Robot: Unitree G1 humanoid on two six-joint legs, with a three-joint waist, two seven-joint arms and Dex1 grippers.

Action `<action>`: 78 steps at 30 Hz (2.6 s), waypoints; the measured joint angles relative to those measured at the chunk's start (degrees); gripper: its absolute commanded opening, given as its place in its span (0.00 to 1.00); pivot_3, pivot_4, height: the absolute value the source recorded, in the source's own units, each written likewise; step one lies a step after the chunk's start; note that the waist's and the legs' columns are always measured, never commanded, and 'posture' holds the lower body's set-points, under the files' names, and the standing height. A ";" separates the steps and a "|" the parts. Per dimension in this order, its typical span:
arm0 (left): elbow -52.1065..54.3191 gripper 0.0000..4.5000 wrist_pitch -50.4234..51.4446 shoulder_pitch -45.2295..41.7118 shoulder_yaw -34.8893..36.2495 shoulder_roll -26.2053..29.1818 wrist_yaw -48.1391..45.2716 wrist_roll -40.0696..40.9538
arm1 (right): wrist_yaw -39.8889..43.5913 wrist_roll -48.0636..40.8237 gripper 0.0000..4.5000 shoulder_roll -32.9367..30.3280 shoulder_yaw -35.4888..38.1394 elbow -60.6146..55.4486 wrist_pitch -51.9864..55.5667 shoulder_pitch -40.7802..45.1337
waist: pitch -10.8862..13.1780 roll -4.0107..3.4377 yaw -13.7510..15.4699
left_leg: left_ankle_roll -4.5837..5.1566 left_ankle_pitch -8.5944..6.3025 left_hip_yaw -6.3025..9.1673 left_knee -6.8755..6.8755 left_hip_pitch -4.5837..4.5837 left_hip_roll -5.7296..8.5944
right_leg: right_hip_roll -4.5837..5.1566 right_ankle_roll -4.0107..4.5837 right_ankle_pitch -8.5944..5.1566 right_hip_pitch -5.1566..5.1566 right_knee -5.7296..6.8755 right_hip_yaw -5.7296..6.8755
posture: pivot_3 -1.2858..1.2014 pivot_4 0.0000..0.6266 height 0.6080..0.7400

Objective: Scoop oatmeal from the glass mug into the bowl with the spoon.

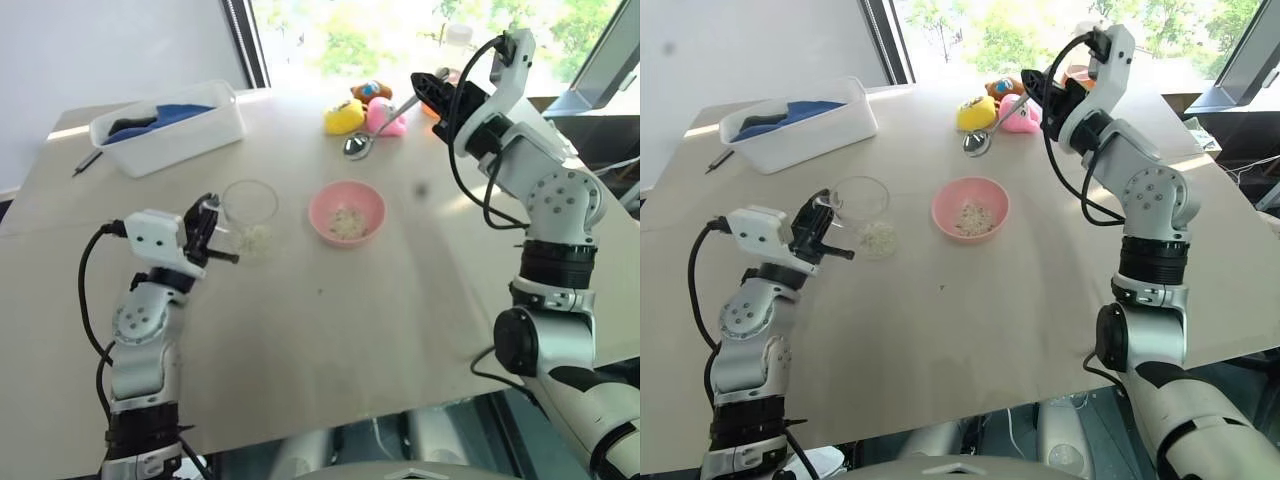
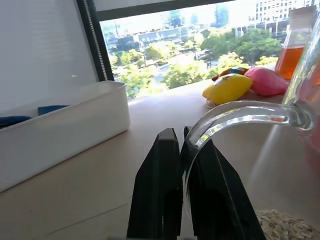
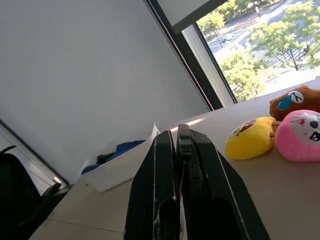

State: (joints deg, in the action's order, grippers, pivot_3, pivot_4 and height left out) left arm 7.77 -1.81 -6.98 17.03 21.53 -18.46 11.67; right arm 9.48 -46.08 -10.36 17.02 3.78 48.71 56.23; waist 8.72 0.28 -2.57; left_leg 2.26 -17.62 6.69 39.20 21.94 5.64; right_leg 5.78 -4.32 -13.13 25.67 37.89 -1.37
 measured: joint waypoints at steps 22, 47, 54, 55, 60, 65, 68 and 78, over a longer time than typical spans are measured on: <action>-8.57 0.02 0.17 -8.59 -5.99 -5.56 13.69 -13.11 | 0.71 -3.39 0.00 4.43 -12.39 -10.12 4.99 0.16 | -0.02 0.03 0.12 | 0.00 0.00 0.07 0.09 0.04 0.05 | -0.03 0.00 0.00 -0.01 0.03 0.09 | 0.52 0.24 1.00; -12.20 0.02 2.72 -10.94 -6.86 -0.93 -6.55 -0.98 | 16.39 18.44 0.00 4.93 -33.91 -4.73 -1.70 -3.31 | -0.03 0.04 -0.03 | -0.01 0.01 0.15 0.14 0.04 0.05 | -0.04 0.00 0.00 -0.02 0.03 0.14 | 0.52 0.24 1.00; -12.95 0.02 3.82 -11.79 -6.85 -1.04 -6.75 -0.20 | 15.40 21.22 0.00 7.38 -34.44 -5.14 -1.29 -4.88 | -0.03 0.05 0.00 | -0.01 0.01 0.16 0.15 0.04 0.06 | -0.05 0.00 0.00 -0.02 0.04 0.15 | 0.52 0.24 1.00; -13.12 0.02 3.98 -11.99 -6.85 -1.09 -6.75 -0.20 | 14.84 21.23 0.00 8.22 -33.90 -5.32 -0.67 -5.31 | -0.03 0.05 0.00 | -0.01 0.01 0.17 0.15 0.03 0.06 | -0.05 0.00 0.00 -0.02 0.04 0.15 | 0.52 0.24 1.00; -13.90 0.02 4.05 -12.73 -7.16 -1.11 -7.37 -0.25 | 9.88 19.48 0.00 13.46 -26.21 -5.16 6.35 -6.07 | -0.04 0.06 -0.01 | -0.01 0.01 0.17 0.15 0.03 0.06 | -0.06 0.00 0.00 -0.02 0.05 0.15 | 0.52 0.24 1.00; -14.18 0.02 3.76 -13.20 -8.07 -1.08 -8.00 -0.26 | 5.83 16.70 0.00 15.65 -16.78 -0.81 11.55 -3.13 | -0.03 0.05 -0.02 | -0.01 0.01 0.17 0.15 0.04 0.08 | -0.06 0.00 0.00 -0.02 0.05 0.17 | 0.52 0.24 1.00; -15.19 0.02 3.40 -13.87 -8.11 -1.07 -8.09 -0.27 | 6.09 17.03 0.00 14.65 -16.56 -0.10 10.64 -1.83 | -0.04 0.05 -0.10 | -0.01 0.01 0.17 0.14 0.03 0.07 | -0.06 0.00 0.00 -0.01 0.06 0.17 | 0.52 0.24 1.00; -15.92 0.02 2.48 -14.19 -8.09 -0.78 -8.75 -0.34 | 12.94 22.90 0.00 10.63 -27.34 -2.40 1.69 -1.55 | -0.04 0.05 -1.16 | -0.01 0.01 0.17 0.16 0.04 0.08 | -0.01 -0.01 0.00 -0.01 0.07 0.17 | 0.52 0.24 1.00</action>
State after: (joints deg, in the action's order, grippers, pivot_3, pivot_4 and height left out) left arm -8.15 0.67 -21.17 8.94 20.75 -27.21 11.33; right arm 22.42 -23.19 0.27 -10.33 1.38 50.40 54.68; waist 8.68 0.33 -3.73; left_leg 2.24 -17.61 6.86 39.36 21.98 5.71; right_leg 5.77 -4.33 -13.13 25.66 37.95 -1.20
